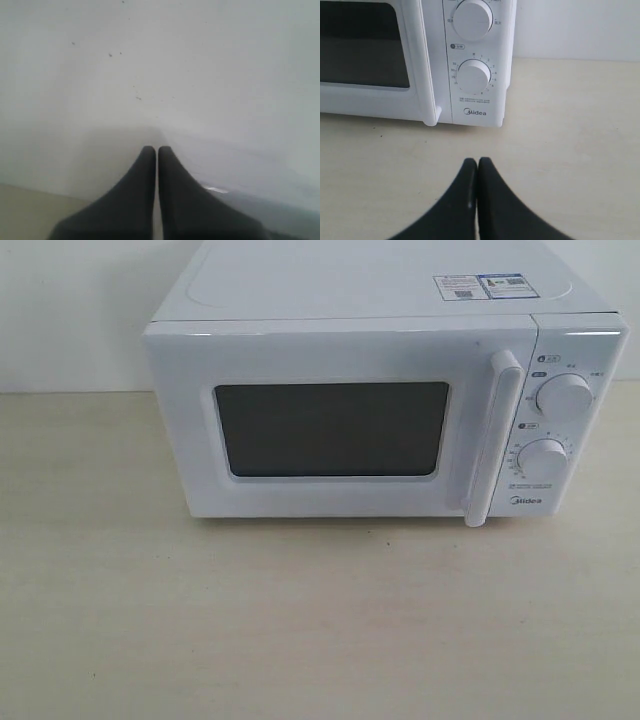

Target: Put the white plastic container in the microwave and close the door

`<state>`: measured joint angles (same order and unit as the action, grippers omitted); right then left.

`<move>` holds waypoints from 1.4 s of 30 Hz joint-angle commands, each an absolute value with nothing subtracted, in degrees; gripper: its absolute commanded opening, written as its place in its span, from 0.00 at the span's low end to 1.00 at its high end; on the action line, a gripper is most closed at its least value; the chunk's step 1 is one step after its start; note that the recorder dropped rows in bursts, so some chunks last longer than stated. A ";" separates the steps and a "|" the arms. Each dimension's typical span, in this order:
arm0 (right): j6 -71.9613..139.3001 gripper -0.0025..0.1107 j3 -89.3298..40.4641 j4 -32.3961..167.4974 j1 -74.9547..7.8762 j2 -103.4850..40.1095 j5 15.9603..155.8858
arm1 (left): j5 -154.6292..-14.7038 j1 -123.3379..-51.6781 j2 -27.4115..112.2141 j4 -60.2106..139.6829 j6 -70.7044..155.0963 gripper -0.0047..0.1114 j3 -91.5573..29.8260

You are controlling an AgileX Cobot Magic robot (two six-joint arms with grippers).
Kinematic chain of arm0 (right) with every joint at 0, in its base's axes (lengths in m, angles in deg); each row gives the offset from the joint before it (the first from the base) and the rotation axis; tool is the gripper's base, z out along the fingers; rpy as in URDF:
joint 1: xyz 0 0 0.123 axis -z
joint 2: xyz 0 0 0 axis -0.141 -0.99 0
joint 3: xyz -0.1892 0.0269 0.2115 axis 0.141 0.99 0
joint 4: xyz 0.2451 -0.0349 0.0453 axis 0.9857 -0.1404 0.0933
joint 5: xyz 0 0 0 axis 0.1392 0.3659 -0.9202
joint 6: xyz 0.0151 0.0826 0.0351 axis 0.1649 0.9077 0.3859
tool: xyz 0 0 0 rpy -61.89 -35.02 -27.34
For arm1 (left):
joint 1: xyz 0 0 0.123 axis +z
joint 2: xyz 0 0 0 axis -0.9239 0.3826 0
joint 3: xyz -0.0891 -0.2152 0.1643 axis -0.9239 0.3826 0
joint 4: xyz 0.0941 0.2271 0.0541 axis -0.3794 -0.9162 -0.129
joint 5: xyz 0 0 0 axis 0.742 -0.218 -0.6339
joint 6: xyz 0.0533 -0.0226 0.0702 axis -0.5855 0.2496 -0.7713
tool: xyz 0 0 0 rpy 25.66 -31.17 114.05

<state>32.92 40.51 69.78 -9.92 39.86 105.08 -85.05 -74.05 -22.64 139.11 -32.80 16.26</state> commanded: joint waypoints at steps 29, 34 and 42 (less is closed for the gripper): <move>32.96 0.02 40.46 69.93 -9.79 40.11 104.59 | -98.08 -73.84 -26.97 45.53 46.66 0.08 29.83; 32.93 0.02 40.46 70.25 -9.79 40.11 104.13 | -102.27 -72.53 -27.06 43.32 46.89 0.08 29.83; 32.93 0.02 40.46 70.34 -9.79 40.11 104.37 | -102.27 -70.58 -27.41 43.75 47.11 0.08 29.83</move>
